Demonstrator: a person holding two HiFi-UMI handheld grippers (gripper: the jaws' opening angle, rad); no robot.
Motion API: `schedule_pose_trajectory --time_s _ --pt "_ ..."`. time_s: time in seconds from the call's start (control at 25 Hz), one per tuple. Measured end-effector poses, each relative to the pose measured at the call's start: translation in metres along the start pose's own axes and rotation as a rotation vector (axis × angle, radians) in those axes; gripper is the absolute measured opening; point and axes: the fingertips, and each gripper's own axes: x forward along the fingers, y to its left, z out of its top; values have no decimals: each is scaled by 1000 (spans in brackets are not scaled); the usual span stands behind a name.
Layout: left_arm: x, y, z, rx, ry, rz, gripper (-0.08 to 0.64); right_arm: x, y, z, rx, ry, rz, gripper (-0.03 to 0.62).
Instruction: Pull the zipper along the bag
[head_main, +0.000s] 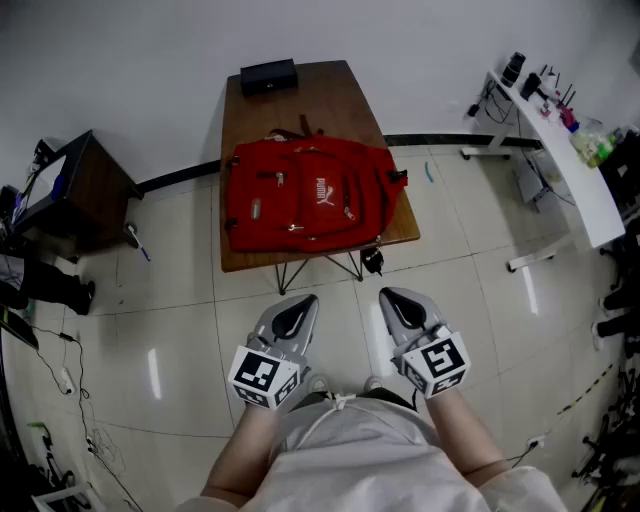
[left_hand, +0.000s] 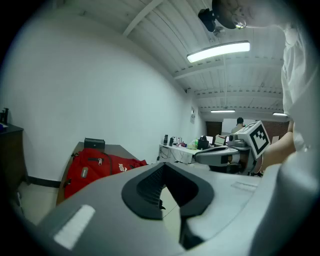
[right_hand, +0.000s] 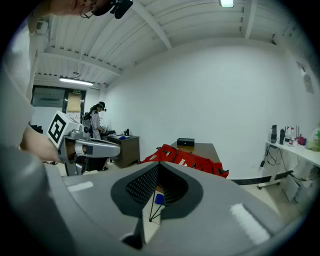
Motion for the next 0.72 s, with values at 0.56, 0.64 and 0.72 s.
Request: schedule_pose_trajectory --time_s 0.56,0.64,0.72 --pt "69 38 -7 -48 39 22 6 48 -68 -18 61 73 -28 7" --pt "87 37 -12 -60 56 42 6 58 -88 -20 66 91 6 7" --pt "109 37 -16 -72 68 78 6 68 -111 -22 70 108 42 8"
